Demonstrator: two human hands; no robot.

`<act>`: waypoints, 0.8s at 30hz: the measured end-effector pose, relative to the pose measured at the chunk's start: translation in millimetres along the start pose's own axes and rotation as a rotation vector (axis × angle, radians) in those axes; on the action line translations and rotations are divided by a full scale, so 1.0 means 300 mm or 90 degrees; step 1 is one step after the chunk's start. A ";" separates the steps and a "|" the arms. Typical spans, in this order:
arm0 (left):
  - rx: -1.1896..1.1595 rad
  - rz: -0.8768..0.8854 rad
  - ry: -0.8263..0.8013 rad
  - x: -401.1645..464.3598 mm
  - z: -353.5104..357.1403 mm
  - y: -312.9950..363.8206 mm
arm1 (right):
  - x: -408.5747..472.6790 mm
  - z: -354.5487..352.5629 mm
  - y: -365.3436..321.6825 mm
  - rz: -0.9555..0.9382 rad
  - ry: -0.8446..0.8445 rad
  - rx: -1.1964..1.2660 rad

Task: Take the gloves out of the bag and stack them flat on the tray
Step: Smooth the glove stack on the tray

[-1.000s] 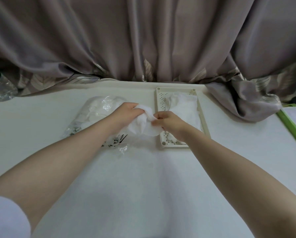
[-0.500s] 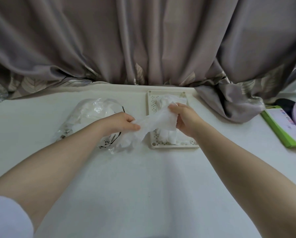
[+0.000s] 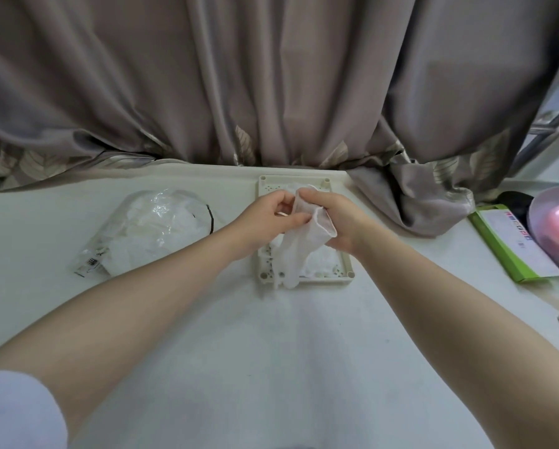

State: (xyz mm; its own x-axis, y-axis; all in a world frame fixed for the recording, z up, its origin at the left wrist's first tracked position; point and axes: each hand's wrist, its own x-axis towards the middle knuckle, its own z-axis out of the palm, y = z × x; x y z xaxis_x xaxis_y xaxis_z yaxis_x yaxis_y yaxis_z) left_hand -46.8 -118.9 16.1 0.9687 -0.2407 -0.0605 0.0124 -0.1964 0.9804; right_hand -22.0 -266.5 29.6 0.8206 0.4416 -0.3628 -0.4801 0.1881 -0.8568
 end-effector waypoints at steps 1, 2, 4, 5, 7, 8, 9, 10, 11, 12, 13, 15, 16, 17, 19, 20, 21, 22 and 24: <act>0.014 -0.003 0.008 0.003 0.010 0.000 | -0.007 -0.009 -0.003 0.004 -0.002 -0.002; 0.033 -0.009 0.015 0.005 0.016 0.002 | -0.010 -0.021 -0.003 0.008 -0.004 -0.004; 0.067 -0.021 0.018 0.008 0.029 0.007 | -0.027 -0.037 -0.014 0.022 -0.007 0.007; 0.068 -0.034 0.014 0.008 0.035 0.007 | -0.038 -0.044 -0.023 0.031 -0.003 0.018; 0.042 -0.080 0.006 0.007 0.048 0.007 | -0.063 -0.066 -0.044 0.047 0.021 0.072; 0.014 -0.105 -0.005 0.006 0.041 0.002 | -0.065 -0.074 -0.051 0.045 0.033 0.105; -0.018 -0.120 -0.017 0.005 0.045 -0.001 | -0.076 -0.086 -0.058 0.040 0.043 0.137; -0.048 -0.133 -0.022 0.008 0.049 -0.006 | -0.078 -0.104 -0.061 0.032 0.054 0.170; -0.081 -0.137 -0.021 0.011 0.052 -0.008 | -0.077 -0.119 -0.061 0.027 0.064 0.213; -0.125 -0.139 -0.011 0.017 0.058 -0.006 | -0.071 -0.137 -0.054 0.026 0.071 0.260; -0.171 -0.137 0.001 0.022 0.067 0.001 | -0.067 -0.153 -0.045 0.034 0.073 0.290; -0.233 -0.133 0.021 0.037 0.076 0.013 | -0.052 -0.174 -0.017 0.040 0.068 0.296; -0.252 -0.130 0.028 0.045 0.080 0.018 | -0.046 -0.182 -0.006 0.033 0.054 0.299; -0.262 -0.128 0.034 0.055 0.083 0.019 | -0.047 -0.186 -0.002 0.020 0.027 0.311; -0.289 -0.136 0.056 0.065 0.085 0.017 | -0.049 -0.187 -0.008 -0.011 -0.004 0.333; -0.293 -0.143 0.065 0.069 0.086 0.016 | -0.048 -0.186 -0.014 -0.017 0.001 0.309; -0.285 -0.148 0.070 0.071 0.086 0.011 | -0.046 -0.184 -0.019 -0.014 0.014 0.262; -0.265 -0.158 0.071 0.078 0.090 0.008 | -0.035 -0.187 -0.023 -0.007 0.036 0.208; -0.163 -0.176 0.074 0.089 0.094 -0.007 | -0.024 -0.184 -0.025 0.001 0.064 0.167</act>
State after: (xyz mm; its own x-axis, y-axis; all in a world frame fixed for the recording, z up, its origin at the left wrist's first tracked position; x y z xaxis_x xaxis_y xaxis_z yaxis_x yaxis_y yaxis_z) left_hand -27.8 -151.7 7.1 0.9413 -0.1000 -0.3223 0.3246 0.0075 0.9458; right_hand -7.0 -319.6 18.4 0.8398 0.3555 -0.4104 -0.5352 0.4142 -0.7362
